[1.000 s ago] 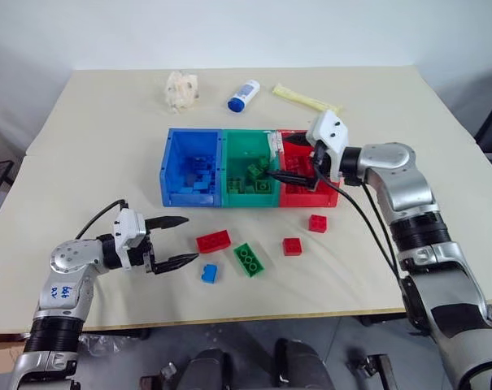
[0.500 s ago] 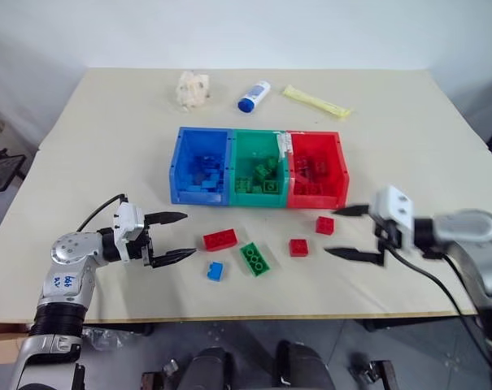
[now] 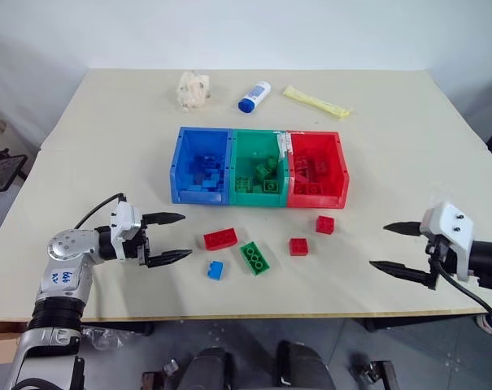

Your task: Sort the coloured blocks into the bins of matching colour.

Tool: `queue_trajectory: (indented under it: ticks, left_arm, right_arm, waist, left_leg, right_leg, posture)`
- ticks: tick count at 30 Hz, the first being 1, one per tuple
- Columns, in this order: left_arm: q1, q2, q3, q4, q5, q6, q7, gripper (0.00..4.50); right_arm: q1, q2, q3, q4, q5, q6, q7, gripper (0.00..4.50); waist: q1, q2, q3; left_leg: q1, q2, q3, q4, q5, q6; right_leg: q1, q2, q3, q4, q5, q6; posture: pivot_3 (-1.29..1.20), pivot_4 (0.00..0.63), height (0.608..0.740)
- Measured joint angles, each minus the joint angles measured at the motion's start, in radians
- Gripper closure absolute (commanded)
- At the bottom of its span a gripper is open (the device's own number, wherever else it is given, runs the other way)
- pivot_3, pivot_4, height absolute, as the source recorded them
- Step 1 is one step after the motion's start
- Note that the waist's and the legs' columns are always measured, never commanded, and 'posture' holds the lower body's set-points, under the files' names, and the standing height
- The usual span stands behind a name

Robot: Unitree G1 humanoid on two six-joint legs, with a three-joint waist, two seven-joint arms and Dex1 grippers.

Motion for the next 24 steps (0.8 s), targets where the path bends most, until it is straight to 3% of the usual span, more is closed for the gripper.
queue_trajectory:
  ticks: [10,19,22,24]
  left_arm:
    - [0.096,0.000,0.018,-0.131,-0.015,0.034,0.019,0.00]
    - [0.181,0.005,0.049,-0.250,-0.030,0.076,0.065,0.00]
    - [0.202,0.007,0.057,-0.270,-0.035,0.083,0.073,0.00]
    - [0.209,0.007,0.057,-0.286,-0.036,0.087,0.076,0.00]
  right_arm:
    - [-0.309,0.141,0.299,0.241,-0.081,-0.059,-0.012,0.03]
    - [-0.439,0.218,0.410,0.519,-0.201,-0.221,0.011,0.03]
    - [-0.448,0.233,0.412,0.541,-0.205,-0.252,0.020,0.54]
    - [-0.448,0.245,0.412,0.543,-0.204,-0.260,0.023,1.22]
  waist:
    - [0.001,0.000,0.000]
    - [-0.011,0.000,0.000]
    - [-0.018,0.000,0.000]
    - [-0.023,0.000,0.000]
  left_leg:
    - [-0.001,0.000,-0.002,0.000,0.000,0.000]
    - [-0.001,0.000,-0.001,0.000,0.000,0.000]
    - [-0.001,0.000,-0.001,0.000,0.000,0.000]
    - [-0.001,0.000,-0.001,0.000,0.000,0.000]
  right_leg:
    - [0.000,0.000,0.002,0.000,0.000,0.000]
    - [0.000,0.001,0.000,0.000,0.000,0.000]
    - [0.000,0.001,0.000,0.000,0.000,0.000]
    - [0.000,0.001,0.000,0.000,0.000,0.000]
  posture:
    - [0.00,0.150,0.740]
    - [0.00,0.150,0.740]
    - [0.00,0.150,0.740]
    - [0.00,0.150,0.740]
